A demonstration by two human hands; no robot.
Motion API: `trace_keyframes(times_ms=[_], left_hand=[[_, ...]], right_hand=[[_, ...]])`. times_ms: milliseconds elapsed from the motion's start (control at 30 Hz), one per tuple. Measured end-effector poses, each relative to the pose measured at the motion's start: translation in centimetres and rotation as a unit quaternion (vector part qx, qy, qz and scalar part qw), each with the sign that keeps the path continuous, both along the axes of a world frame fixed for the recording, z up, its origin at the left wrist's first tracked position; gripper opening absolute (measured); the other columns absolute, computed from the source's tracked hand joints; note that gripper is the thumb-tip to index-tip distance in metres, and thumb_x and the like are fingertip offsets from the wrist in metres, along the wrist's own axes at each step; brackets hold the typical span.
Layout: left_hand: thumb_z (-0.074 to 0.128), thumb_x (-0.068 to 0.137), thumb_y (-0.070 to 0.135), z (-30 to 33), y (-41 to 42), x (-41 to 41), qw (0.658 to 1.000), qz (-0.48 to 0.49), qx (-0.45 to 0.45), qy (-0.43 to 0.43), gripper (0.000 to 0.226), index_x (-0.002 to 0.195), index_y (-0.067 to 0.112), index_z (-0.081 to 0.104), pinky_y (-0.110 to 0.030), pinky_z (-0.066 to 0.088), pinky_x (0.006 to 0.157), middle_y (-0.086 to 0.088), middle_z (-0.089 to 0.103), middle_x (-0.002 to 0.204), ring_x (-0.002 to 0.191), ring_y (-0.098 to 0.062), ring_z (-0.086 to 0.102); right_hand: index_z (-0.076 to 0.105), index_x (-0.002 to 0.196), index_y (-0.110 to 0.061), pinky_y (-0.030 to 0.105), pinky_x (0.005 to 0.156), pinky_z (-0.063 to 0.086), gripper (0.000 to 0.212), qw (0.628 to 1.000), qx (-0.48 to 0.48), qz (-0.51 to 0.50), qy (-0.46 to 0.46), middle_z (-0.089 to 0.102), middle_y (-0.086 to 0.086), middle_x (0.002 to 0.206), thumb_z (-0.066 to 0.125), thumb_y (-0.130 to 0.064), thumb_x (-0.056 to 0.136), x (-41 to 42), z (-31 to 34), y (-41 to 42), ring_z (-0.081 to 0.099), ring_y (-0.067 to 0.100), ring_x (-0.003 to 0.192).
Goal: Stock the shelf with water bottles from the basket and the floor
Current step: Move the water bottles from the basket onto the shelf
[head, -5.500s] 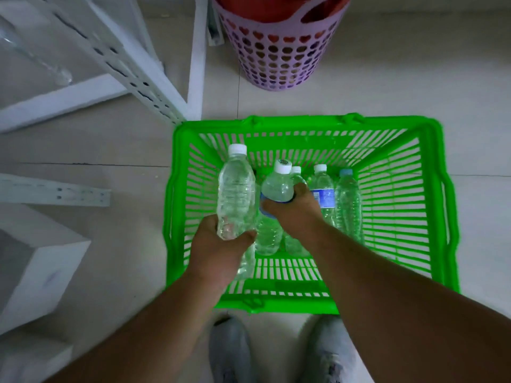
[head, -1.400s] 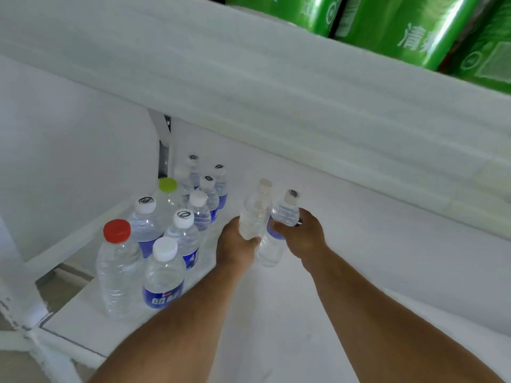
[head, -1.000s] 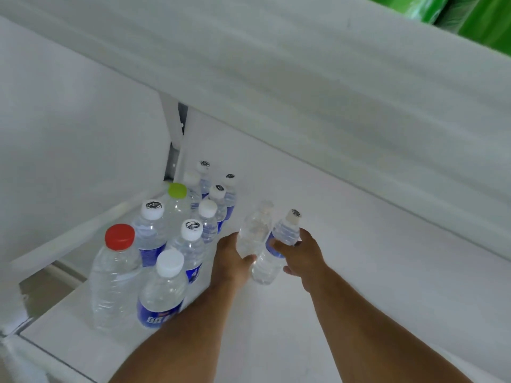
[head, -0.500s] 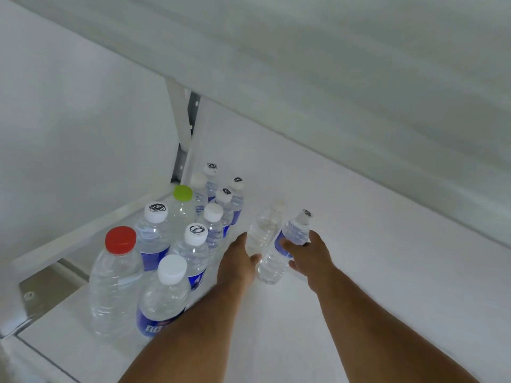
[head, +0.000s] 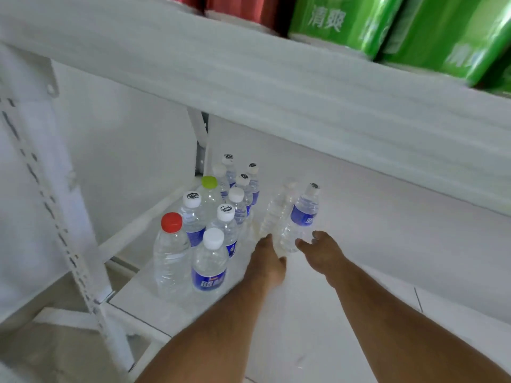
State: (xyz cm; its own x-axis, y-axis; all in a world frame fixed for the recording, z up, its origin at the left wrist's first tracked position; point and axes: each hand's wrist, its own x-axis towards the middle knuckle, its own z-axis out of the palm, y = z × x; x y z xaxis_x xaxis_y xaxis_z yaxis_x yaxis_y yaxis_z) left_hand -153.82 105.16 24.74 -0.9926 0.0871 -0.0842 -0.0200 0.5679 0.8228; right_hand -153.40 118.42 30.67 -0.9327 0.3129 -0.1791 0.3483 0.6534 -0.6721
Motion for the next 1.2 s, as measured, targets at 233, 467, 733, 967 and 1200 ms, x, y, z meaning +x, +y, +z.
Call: trace_keyframes(times_ms=[233,467,733,967,1200], left_hand=[[0.055,0.096,0.032,3.8,-4.8,9.7,0.976,-0.154,-0.151,0.002,0.074,0.156,0.017,0.015,-0.035,0.024,0.117,-0.008,0.02,0.162,0.148,-0.025,0.024],[0.056,0.094,0.032,7.1,-9.4,15.3,0.937,-0.229,-0.26,0.044,0.072,0.155,0.022,0.02,-0.041,0.032,0.115,-0.003,0.02,0.163,0.146,-0.025,0.028],[0.055,0.093,0.034,8.2,-12.6,21.0,0.923,-0.207,-0.321,0.034,0.072,0.155,0.027,0.02,-0.041,0.034,0.114,0.002,0.021,0.163,0.145,-0.025,0.03],[0.052,0.091,0.033,6.7,-14.8,28.3,0.895,-0.21,-0.394,0.002,0.069,0.154,0.026,0.023,-0.044,0.036,0.11,0.002,0.026,0.16,0.141,-0.026,0.035],[0.055,0.09,0.036,3.1,-17.9,35.2,0.877,-0.224,-0.422,-0.04,0.067,0.15,0.024,0.027,-0.042,0.044,0.102,-0.001,0.037,0.155,0.132,-0.029,0.045]], right_hand=[[0.025,0.155,-0.015,0.033,0.109,0.034,0.069,0.981,0.158,0.092,-0.065,0.038,0.005,0.156,0.05,-0.045,0.098,10.9,1.3,-4.4,0.041,0.026,0.139],[0.031,0.151,-0.01,0.039,0.114,0.03,0.069,0.959,0.244,0.141,-0.042,0.038,0.01,0.153,0.048,-0.049,0.097,18.8,2.0,-8.2,0.034,0.029,0.141],[0.025,0.154,-0.014,0.04,0.118,0.024,0.07,0.957,0.246,0.145,-0.044,0.026,0.007,0.161,0.042,-0.052,0.098,24.5,2.1,-9.7,0.024,0.027,0.148],[0.035,0.147,-0.013,0.041,0.11,0.035,0.063,0.964,0.21,0.151,-0.062,0.041,0.009,0.15,0.046,-0.049,0.097,32.8,-0.7,-11.0,0.037,0.03,0.138],[0.038,0.144,-0.011,0.043,0.109,0.036,0.063,0.958,0.196,0.178,-0.11,0.041,0.012,0.149,0.047,-0.05,0.096,39.7,-4.6,-13.2,0.037,0.034,0.137]])
